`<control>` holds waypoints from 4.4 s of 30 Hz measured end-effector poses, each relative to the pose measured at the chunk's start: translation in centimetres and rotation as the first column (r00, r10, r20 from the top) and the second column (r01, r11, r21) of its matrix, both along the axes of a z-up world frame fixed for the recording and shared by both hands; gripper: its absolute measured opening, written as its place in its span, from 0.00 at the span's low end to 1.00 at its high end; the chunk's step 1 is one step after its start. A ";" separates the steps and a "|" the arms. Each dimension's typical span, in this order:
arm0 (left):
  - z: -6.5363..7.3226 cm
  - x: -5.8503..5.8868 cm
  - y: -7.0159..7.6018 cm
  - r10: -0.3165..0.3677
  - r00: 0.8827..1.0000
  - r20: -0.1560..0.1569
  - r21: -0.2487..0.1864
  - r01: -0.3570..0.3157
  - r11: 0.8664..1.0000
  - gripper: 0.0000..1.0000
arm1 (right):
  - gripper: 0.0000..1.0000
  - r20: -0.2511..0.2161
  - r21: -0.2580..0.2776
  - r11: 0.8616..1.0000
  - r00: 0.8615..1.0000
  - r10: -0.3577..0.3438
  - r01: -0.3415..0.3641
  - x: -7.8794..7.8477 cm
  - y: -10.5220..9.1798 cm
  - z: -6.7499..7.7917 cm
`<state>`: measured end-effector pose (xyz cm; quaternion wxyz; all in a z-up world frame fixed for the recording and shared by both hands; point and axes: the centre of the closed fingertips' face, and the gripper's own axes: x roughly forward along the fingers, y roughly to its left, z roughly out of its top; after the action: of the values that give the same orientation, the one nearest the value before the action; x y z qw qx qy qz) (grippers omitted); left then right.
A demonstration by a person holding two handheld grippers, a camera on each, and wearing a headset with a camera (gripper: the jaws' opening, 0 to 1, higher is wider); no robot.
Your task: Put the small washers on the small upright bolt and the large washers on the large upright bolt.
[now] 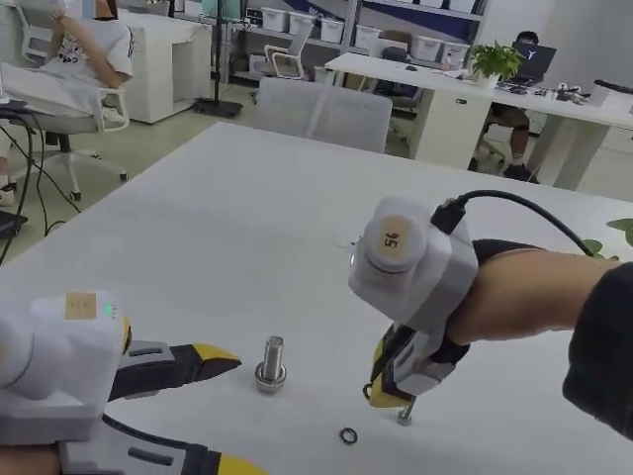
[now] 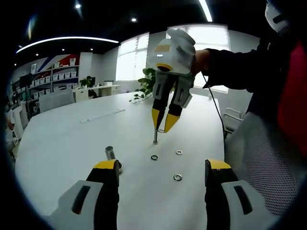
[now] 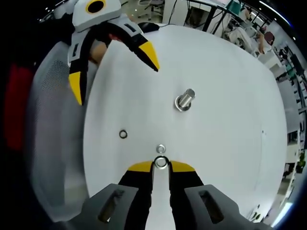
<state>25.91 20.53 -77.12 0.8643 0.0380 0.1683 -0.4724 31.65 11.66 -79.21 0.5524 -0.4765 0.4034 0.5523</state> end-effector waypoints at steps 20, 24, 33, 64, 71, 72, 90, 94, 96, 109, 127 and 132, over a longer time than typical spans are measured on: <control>-0.7 0.6 -1.5 -0.042 0.999 -0.015 0.001 0.042 0.999 0.73 | 0.13 0.026 0.015 0.996 0.995 -0.092 0.091 2.4 -4.2 1.7; -0.8 0.7 -1.6 -0.044 0.999 -0.019 0.003 0.044 0.999 0.73 | 0.13 0.022 0.008 0.995 0.994 -0.103 0.103 2.9 -4.6 1.2; -1.1 0.7 -1.8 -0.049 0.998 -0.025 0.002 0.049 0.999 0.73 | 0.13 0.008 -0.010 0.994 0.994 -0.108 0.108 4.1 -5.1 0.2; -1.7 0.9 -1.9 -0.053 0.998 -0.038 0.000 0.053 0.999 0.72 | 0.13 -0.027 -0.026 0.995 0.995 -0.094 0.094 4.2 -5.0 -2.0; -1.8 0.9 -1.9 -0.050 0.998 -0.041 0.001 0.051 0.999 0.71 | 0.13 -0.033 -0.019 0.995 0.995 -0.096 0.096 4.5 -5.0 -2.3; -1.8 0.9 -1.8 -0.050 0.998 -0.041 0.001 0.051 0.999 0.71 | 0.13 -0.033 -0.021 0.995 0.995 -0.097 0.096 4.4 -5.0 -2.3; -1.8 1.0 -1.7 -0.044 0.998 -0.041 0.001 0.044 0.999 0.71 | 0.13 -0.049 -0.022 0.995 0.994 -0.100 0.099 4.3 -4.8 -3.6; -1.9 1.1 -1.7 -0.042 0.998 -0.041 0.001 0.042 0.999 0.71 | 0.13 -0.055 -0.018 0.995 0.993 -0.103 0.103 4.3 -4.7 -4.2; -1.9 1.0 -1.6 -0.041 0.998 -0.041 0.001 0.041 0.999 0.71 | 0.13 -0.058 -0.018 0.995 0.993 -0.104 0.103 4.3 -4.7 -4.7; -2.1 1.1 -1.8 -0.042 0.998 -0.047 0.006 0.042 0.999 0.71 | 0.13 -0.074 -0.010 0.993 0.990 -0.119 0.118 4.8 -5.0 -6.7; -2.1 1.1 -1.8 -0.039 0.998 -0.051 0.008 0.040 0.999 0.71 | 0.14 -0.077 -0.013 0.993 0.990 -0.115 0.114 4.8 -5.1 -7.7; -2.1 1.1 -1.7 -0.038 0.998 -0.050 0.006 0.038 0.999 0.71 | 0.15 -0.078 -0.017 0.993 0.990 -0.114 0.113 4.7 -5.1 -7.9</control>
<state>27.05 18.81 -79.19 0.8506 0.0327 0.1906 -0.4889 36.32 6.54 -87.07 0.5635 -0.4342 0.4550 0.5357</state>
